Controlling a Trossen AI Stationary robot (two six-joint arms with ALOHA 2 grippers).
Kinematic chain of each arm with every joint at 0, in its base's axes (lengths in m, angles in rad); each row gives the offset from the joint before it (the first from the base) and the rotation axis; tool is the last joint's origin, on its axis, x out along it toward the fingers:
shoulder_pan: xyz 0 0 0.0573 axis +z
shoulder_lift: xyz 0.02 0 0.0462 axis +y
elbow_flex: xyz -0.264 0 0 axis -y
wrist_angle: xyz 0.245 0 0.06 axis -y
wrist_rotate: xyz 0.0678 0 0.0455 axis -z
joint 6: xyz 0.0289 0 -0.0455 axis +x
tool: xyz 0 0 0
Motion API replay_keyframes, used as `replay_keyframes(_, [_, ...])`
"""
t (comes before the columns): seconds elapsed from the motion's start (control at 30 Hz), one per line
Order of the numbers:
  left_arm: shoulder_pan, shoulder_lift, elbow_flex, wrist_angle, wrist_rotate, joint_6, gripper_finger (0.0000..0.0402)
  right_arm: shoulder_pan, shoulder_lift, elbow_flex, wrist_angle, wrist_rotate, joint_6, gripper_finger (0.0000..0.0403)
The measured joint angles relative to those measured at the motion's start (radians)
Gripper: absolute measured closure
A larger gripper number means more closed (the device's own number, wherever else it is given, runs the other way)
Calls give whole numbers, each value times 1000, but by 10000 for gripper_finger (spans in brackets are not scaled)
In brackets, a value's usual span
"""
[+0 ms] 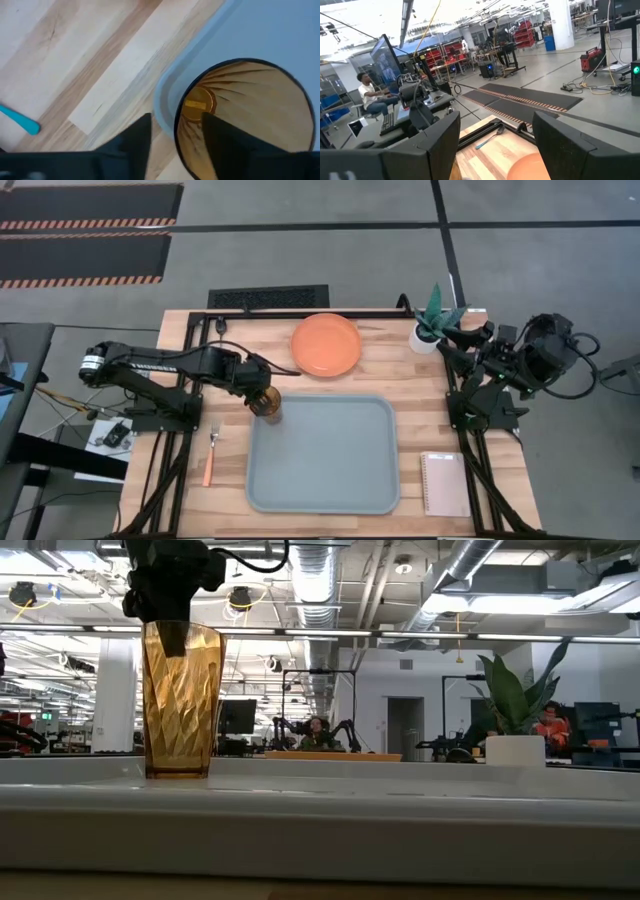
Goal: Pick and place plate/cup/fork/spoon on tray
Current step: Put the orange plate on the bottom left of the gray tray
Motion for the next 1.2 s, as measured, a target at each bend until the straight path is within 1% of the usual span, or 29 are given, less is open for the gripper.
replay_keyframes(0.13, [0,0,13,3,8,-27,169,-4,5,0,2,25,27,131])
replay_keyframes(0.23, [0,-8,41,4,8,-41,138,-48,29,0,1,65,89,131])
replay_keyframes(0.37, [11,-37,88,-2,2,-58,113,-143,71,0,0,74,236,131])
replay_keyframes(0.43, [25,-56,108,-6,0,-73,110,-206,101,0,-4,34,303,131])
replay_keyframes(0.53, [48,-93,132,-4,0,-89,109,-324,177,0,-12,-90,418,131])
replay_keyframes(0.6, [63,-116,146,0,-1,-97,109,-417,237,0,-50,-206,525,131])
replay_keyframes(0.7, [83,-150,160,6,-11,-101,109,-574,324,-1,-147,-457,703,131])
replay_keyframes(0.77, [91,-172,163,10,-23,-107,109,-681,383,-1,-180,-630,795,131])
replay_keyframes(0.83, [99,-193,163,11,-32,-108,109,-778,438,-1,-206,-795,833,131])
replay_keyframes(0.9, [109,-207,163,11,-35,-109,109,-867,493,-1,-207,-912,840,131])
replay_keyframes(0.97, [118,-214,163,13,-35,-109,109,-946,541,-1,-248,-980,851,131])
replay_keyframes(1.03, [127,-218,163,12,-35,-109,109,-1013,590,-1,-310,-1014,891,131])
replay_keyframes(1.1, [135,-219,163,10,-35,-109,109,-1067,641,-1,-375,-1019,921,131])
replay_keyframes(1.2, [148,-218,162,8,-33,-109,109,-1126,725,-1,-397,-1031,963,131])
